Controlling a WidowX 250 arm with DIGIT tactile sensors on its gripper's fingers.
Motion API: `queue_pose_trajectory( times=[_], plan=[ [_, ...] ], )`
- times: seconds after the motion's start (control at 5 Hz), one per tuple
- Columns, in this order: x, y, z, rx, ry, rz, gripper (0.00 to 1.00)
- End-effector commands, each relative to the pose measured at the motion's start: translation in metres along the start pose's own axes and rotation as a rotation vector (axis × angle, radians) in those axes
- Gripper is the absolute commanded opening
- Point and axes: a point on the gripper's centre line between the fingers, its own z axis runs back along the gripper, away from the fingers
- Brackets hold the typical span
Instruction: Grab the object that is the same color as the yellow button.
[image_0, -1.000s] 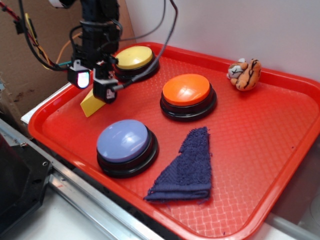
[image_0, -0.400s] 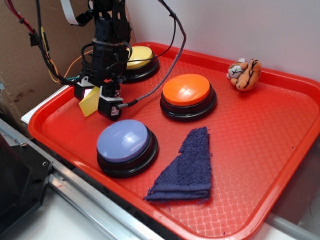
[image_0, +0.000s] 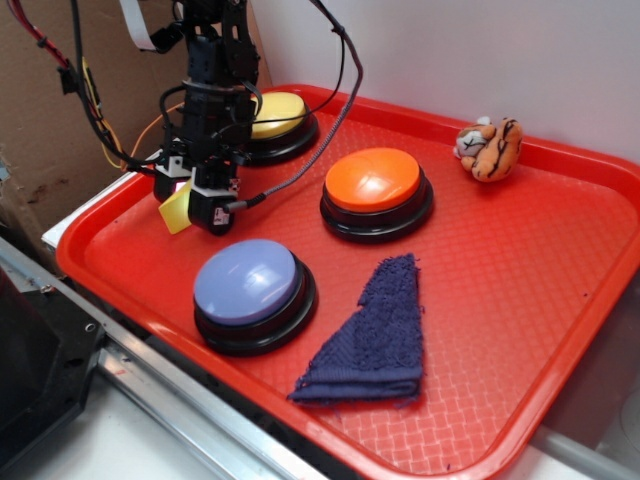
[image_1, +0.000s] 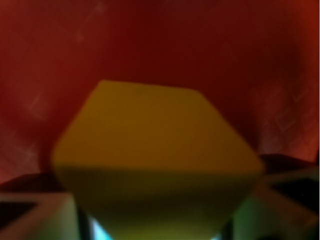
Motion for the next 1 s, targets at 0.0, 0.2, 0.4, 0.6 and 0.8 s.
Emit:
queue_pose_trajectory(
  times=[0.0, 0.2, 0.4, 0.6, 0.8],
  plan=[
    [-0.022, -0.009, 0.047, -0.014, -0.147, -0.026, 0.00],
    [-0.057, -0.033, 0.084, 0.035, -0.268, -0.047, 0.00],
    [-0.105, -0.063, 0.113, -0.016, -0.424, 0.003, 0.00],
    [-0.153, -0.079, 0.144, -0.060, -0.512, -0.020, 0.00],
    [-0.180, -0.082, 0.177, -0.049, -0.511, -0.006, 0.00]
  ],
)
